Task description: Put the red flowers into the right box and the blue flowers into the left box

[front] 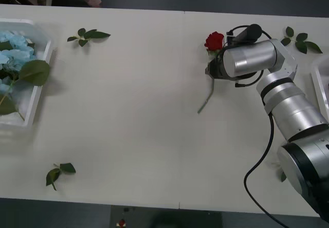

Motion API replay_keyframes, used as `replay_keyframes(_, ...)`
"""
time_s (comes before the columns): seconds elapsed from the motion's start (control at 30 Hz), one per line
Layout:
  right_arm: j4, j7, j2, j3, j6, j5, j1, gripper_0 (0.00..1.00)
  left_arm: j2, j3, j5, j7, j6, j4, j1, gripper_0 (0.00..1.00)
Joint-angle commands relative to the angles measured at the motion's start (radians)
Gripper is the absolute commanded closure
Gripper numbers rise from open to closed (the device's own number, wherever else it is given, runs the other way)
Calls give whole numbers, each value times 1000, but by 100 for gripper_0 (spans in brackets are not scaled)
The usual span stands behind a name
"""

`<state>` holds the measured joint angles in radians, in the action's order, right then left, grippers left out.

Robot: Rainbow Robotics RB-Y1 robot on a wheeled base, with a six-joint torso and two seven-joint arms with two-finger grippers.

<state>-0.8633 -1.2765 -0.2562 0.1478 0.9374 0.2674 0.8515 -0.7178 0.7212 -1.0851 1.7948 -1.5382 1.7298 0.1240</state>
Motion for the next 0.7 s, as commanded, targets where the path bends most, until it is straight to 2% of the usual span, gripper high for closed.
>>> replay_keyframes(0.03, -5, 37, 15, 6, -9, -27, 34, 0, -77, -97, -27, -60, 33, 86, 77, 0)
replay_keyframes(0.13, -5, 37, 18, 7, -9, -36, 34, 6, -77, -184, -4, -127, 118, 116, 80, 0)
replay_keyframes(0.33, 1, 37, 18, 19, -9, -36, 34, 10, -74, -361, 24, -150, 314, 120, 71, 0)
replay_keyframes(0.53, 1, 40, 20, 41, -14, -42, 26, 11, -74, -560, -16, -144, 584, 172, 3, 0)
replay_keyframes(0.67, 1, 40, 18, 47, -14, -45, 26, 12, -75, -654, -29, -144, 642, 254, -9, 0)
replay_keyframes(0.7, 1, 40, 18, 53, -14, -45, 26, 14, -80, -680, -26, -143, 648, 277, -6, 0)
